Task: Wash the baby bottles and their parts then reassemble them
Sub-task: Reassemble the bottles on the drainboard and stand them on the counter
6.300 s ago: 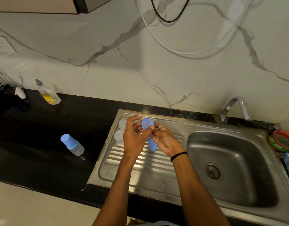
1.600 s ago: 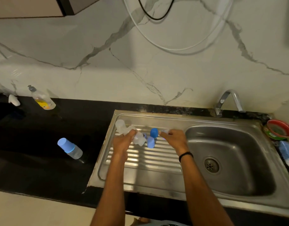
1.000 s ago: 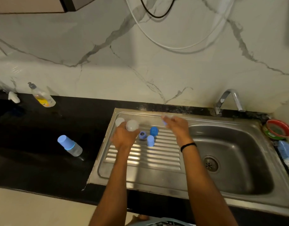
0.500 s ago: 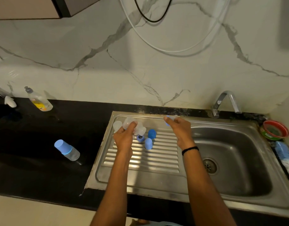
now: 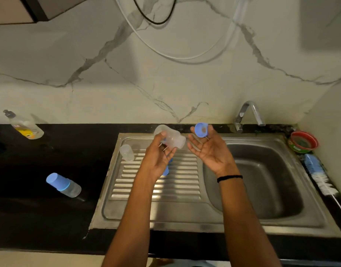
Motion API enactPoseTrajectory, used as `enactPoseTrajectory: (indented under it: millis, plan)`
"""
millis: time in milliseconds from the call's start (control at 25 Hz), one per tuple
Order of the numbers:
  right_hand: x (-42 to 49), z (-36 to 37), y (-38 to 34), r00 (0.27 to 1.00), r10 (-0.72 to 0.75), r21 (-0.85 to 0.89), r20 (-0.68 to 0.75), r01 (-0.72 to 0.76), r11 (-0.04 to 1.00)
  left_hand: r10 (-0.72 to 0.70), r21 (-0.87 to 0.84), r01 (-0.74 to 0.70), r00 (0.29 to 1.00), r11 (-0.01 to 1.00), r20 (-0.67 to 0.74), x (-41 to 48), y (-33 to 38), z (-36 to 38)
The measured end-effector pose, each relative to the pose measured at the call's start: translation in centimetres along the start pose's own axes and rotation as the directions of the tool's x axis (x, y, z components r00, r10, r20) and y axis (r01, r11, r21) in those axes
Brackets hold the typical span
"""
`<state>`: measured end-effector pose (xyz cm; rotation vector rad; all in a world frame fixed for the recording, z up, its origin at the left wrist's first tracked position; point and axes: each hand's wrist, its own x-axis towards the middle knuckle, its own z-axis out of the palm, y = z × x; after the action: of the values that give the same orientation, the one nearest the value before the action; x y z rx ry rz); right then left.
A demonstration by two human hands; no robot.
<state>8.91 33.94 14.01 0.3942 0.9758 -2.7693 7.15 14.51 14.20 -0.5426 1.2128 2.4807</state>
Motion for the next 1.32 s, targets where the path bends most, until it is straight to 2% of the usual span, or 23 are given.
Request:
enactPoseTrajectory:
  millis: [80, 120, 160, 200, 240, 280, 320, 360, 440, 480, 520, 560, 640, 760, 840, 880, 960, 1080, 1120, 1160, 1240, 1280, 1320]
  plan:
    - [-0.8, -1.8, -1.7, 0.994, -0.097, 0.218, 0.041, 0.086, 0.972, -0.057, -0.132, 0.07, 0.993, 0.989, 0.102, 0.9, -0.6, 1.2]
    - [-1.1, -2.9, -2.4, 0.988, -0.152, 0.221, 0.003, 0.148, 0.964, -0.065, -0.087, 0.075, 0.991, 0.993, 0.114, 1.2, -1.1, 2.1]
    - [-1.1, -4.2, -2.9, 0.974, -0.206, 0.031, -0.092, 0.21, 0.977, -0.084, 0.05, 0.079, 0.989, 0.996, 0.118, 2.1, -2.6, 2.9]
    - [-1.4, -5.8, -2.5, 0.946, -0.228, -0.311, -0.231, 0.15, 0.938, -0.184, 0.126, 0.186, 0.983, 0.974, -0.026, 2.5, -4.5, 3.9]
    - [-2.4, -7.6, -1.0, 0.889, -0.254, -0.598, -0.38, -0.026, 0.801, -0.152, 0.184, 0.168, 0.983, 0.969, -0.099, 2.7, -6.3, 4.4]
    - [-3.2, -9.1, 0.2, 0.785, -0.387, -0.779, -0.484, -0.184, 0.6, -0.08, 0.336, 0.128, 0.985, 0.933, -0.153, 2.2, -7.5, 5.4]
    - [-3.8, -10.2, 0.7, 0.744, -0.433, -0.805, -0.509, -0.233, 0.546, -0.085, 0.414, 0.133, 0.988, 0.9, -0.131, 1.7, -8.4, 6.1]
    - [-3.8, -10.7, 0.1, 0.745, -0.45, -0.762, -0.493, -0.121, 0.636, -0.049, 0.471, 0.069, 0.997, 0.88, -0.053, 1.7, -8.7, 7.0]
    - [-4.3, -10.9, -2.6, 0.859, -0.309, -0.447, -0.408, 0.108, 0.888, -0.175, 0.235, 0.159, 0.983, 0.959, 0.05, 2.3, -8.9, 7.9]
    - [-4.9, -11.1, -3.9, 0.883, -0.267, -0.295, -0.387, 0.156, 0.943, -0.202, 0.151, 0.195, 0.979, 0.969, 0.039, 2.8, -9.2, 8.3]
    - [-5.0, -11.7, -4.6, 0.893, -0.236, -0.23, -0.383, 0.155, 0.961, -0.174, 0.242, 0.16, 0.984, 0.957, 0.035, 3.7, -10.2, 8.3]
    - [-5.2, -12.1, -4.6, 0.863, -0.244, -0.336, -0.441, 0.094, 0.937, -0.114, 0.387, 0.126, 0.992, 0.913, -0.053, 4.1, -11.2, 8.4]
    - [-5.6, -13.5, -3.5, 0.688, -0.422, -0.63, -0.59, -0.066, 0.774, 0.041, 0.558, 0.034, 0.992, 0.829, -0.122, 3.8, -12.8, 8.4]
    - [-6.3, -14.0, -3.9, 0.826, -0.313, -0.602, -0.469, -0.04, 0.798, -0.033, 0.52, 0.052, 0.998, 0.853, -0.045, 3.2, -13.0, 10.1]
    - [-5.8, -14.8, -4.6, 0.76, -0.388, -0.641, -0.522, -0.05, 0.766, 0.146, 0.675, -0.047, 0.985, 0.737, -0.09, 3.7, -13.3, 10.4]
    - [-6.0, -14.6, -4.7, 0.718, -0.415, -0.641, -0.559, -0.056, 0.766, 0.167, 0.656, -0.057, 0.98, 0.753, -0.106, 3.9, -13.5, 10.3]
    - [-5.8, -14.6, -4.5, 0.733, -0.425, -0.599, -0.53, 0.03, 0.8, 0.191, 0.656, -0.059, 0.973, 0.752, -0.13, 3.3, -13.4, 10.6]
    - [-6.2, -14.5, -5.8, 0.868, -0.283, -0.474, -0.407, 0.064, 0.878, -0.013, 0.502, 0.033, 0.999, 0.864, -0.042, 3.6, -13.0, 11.0]
    - [-6.3, -14.3, -6.3, 0.86, -0.271, -0.489, -0.432, 0.029, 0.872, -0.024, 0.522, 0.033, 0.999, 0.853, -0.024, 3.6, -12.9, 11.1]
    - [-6.0, -15.0, -6.2, 0.843, -0.291, -0.531, -0.453, 0.007, 0.847, -0.004, 0.57, 0.027, 0.999, 0.821, -0.041, 3.7, -12.9, 10.9]
    - [-5.9, -15.0, -5.9, 0.619, -0.53, -0.733, -0.579, -0.112, 0.671, 0.047, 0.62, 0.021, 0.995, 0.784, -0.092, 3.9, -13.3, 10.4]
    - [-5.9, -15.4, -6.0, 0.576, -0.58, -0.753, -0.576, -0.097, 0.651, 0.072, 0.646, 0.02, 0.991, 0.763, -0.116, 3.9, -13.7, 10.1]
    - [-6.0, -15.1, -6.2, 0.611, -0.574, -0.72, -0.545, 0.008, 0.694, 0.102, 0.67, 0.006, 0.987, 0.743, -0.122, 3.7, -14.1, 9.9]
